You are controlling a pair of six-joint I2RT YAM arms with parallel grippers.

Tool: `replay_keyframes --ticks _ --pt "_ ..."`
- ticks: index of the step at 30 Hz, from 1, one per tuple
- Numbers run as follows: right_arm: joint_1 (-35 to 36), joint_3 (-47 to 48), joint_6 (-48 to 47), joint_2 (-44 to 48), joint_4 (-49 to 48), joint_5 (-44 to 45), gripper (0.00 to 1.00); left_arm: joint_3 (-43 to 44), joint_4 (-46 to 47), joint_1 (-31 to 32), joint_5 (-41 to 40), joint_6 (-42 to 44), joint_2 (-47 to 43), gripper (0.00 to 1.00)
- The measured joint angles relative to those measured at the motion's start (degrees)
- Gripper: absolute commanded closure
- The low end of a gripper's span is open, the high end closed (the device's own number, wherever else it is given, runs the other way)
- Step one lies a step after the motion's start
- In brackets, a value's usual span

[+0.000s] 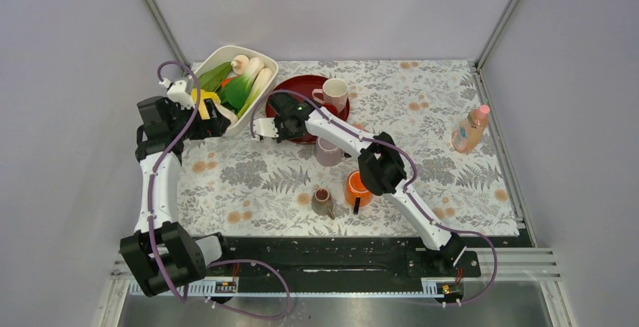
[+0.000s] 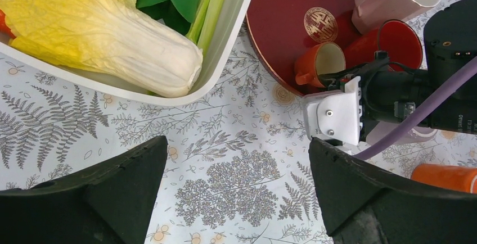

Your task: Turn the mug right side up

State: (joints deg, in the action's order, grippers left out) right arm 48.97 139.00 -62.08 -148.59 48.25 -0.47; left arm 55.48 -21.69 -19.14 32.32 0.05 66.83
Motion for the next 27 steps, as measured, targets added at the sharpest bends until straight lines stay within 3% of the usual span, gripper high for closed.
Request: replay_keyframes --ticks 9,13,17,27 --pt "-0.07 0.26 -1.57 0.02 2.93 0.02 0.92 0.0 0.2 0.0 1.38 0.02 0.0 0.01" --pt "-0.07 0.26 -2.82 0.11 3.85 0.0 0.75 0.0 0.42 0.0 2.08 0.0 0.0 0.01" --pt "-0.07 0.26 -2.8 0.11 4.59 0.02 0.46 0.0 0.42 0.0 2.36 0.02 0.0 0.01" --pt "-0.04 -0.33 1.11 2.58 2.62 2.97 0.31 2.1 -3.04 1.64 3.04 2.43 0.11 0.01"
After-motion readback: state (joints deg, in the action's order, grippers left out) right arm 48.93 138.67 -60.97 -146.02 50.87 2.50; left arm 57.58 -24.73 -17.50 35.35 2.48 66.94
